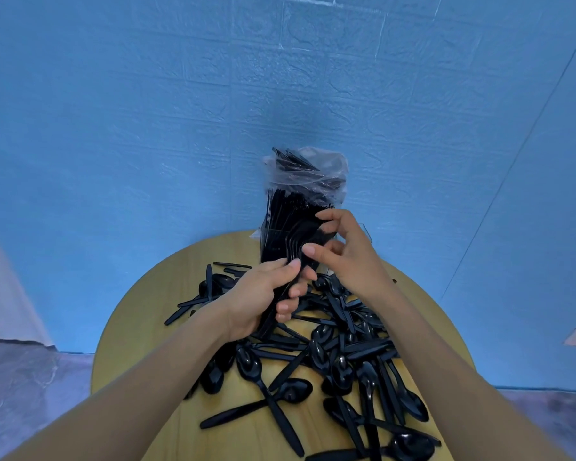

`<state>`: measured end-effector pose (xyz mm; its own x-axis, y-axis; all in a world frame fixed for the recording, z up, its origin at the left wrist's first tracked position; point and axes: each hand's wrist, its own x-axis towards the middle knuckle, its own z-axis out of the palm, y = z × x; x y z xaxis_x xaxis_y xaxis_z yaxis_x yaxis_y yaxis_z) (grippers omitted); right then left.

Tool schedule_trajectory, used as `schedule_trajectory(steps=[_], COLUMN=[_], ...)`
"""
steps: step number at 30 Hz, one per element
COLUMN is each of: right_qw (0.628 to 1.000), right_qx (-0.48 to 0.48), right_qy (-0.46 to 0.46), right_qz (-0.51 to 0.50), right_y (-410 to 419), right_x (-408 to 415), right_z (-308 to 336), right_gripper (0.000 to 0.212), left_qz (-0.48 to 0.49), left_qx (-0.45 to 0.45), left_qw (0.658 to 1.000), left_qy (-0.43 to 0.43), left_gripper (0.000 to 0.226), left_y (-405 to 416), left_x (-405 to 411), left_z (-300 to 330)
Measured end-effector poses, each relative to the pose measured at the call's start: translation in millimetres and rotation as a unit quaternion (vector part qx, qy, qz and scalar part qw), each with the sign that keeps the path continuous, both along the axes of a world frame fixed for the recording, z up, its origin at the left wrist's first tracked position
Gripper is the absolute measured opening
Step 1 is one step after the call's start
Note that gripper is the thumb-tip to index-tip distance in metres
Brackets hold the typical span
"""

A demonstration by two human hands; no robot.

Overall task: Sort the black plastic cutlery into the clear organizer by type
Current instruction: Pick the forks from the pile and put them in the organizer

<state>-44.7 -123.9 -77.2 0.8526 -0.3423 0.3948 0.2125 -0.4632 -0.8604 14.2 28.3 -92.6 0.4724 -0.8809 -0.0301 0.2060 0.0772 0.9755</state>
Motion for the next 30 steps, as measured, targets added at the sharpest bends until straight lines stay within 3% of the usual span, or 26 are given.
schedule_trajectory(steps=[4,8,10,13,14,16,17,18,25,30], right_qw=[0.997,0.995,0.997,0.997,0.995,0.991,0.990,0.989,0.994,0.983], right_qx=[-0.041,-0.062,-0.055,-0.052,-0.049,-0.027,-0.017,-0.010,-0.070,-0.155], right_qy=[-0.003,-0.024,-0.028,-0.051,-0.059,-0.071,-0.074,-0.073,0.019,0.006], right_qz=[0.063,0.072,0.052,-0.030,-0.061,-0.108,-0.120,-0.125,-0.079,-0.101], right_y=[7.4,6.0,1.2,-11.9,-17.1,-24.9,-27.6,-30.5,-62.8,-81.1], right_x=[-11.5,-12.0,-8.6,-1.5,0.8,3.6,4.4,5.2,10.6,30.6], right_z=[1.4,5.6,2.4,-3.1,-5.6,-8.4,-9.6,-10.7,-8.2,3.3], right_gripper=[0.044,0.010,0.012,0.022,0.024,0.027,0.028,0.028,0.018,0.026], left_qz=[-0.107,-0.162,-0.153,-0.054,-0.010,0.049,0.069,0.081,0.058,0.070], left_qx=[0.036,0.075,0.092,0.119,0.133,0.162,0.171,0.169,0.108,0.061], left_qw=[0.993,0.983,0.984,0.970,0.942,0.848,0.807,0.787,0.815,0.867], left_qy=[0.023,0.043,-0.003,-0.205,-0.308,-0.502,-0.561,-0.588,-0.567,-0.489], left_gripper=[0.028,0.026,0.017,0.007,0.010,0.028,0.033,0.035,0.027,0.030], left_y=[3.2,-1.9,-8.7,-24.7,-30.4,-40.1,-44.3,-47.6,-71.7,-88.6], left_x=[-0.7,3.2,5.5,5.2,4.9,4.5,4.6,5.1,25.9,39.5], left_z=[0.8,4.4,5.5,5.0,3.8,-1.8,-5.2,-7.7,-17.7,-16.5])
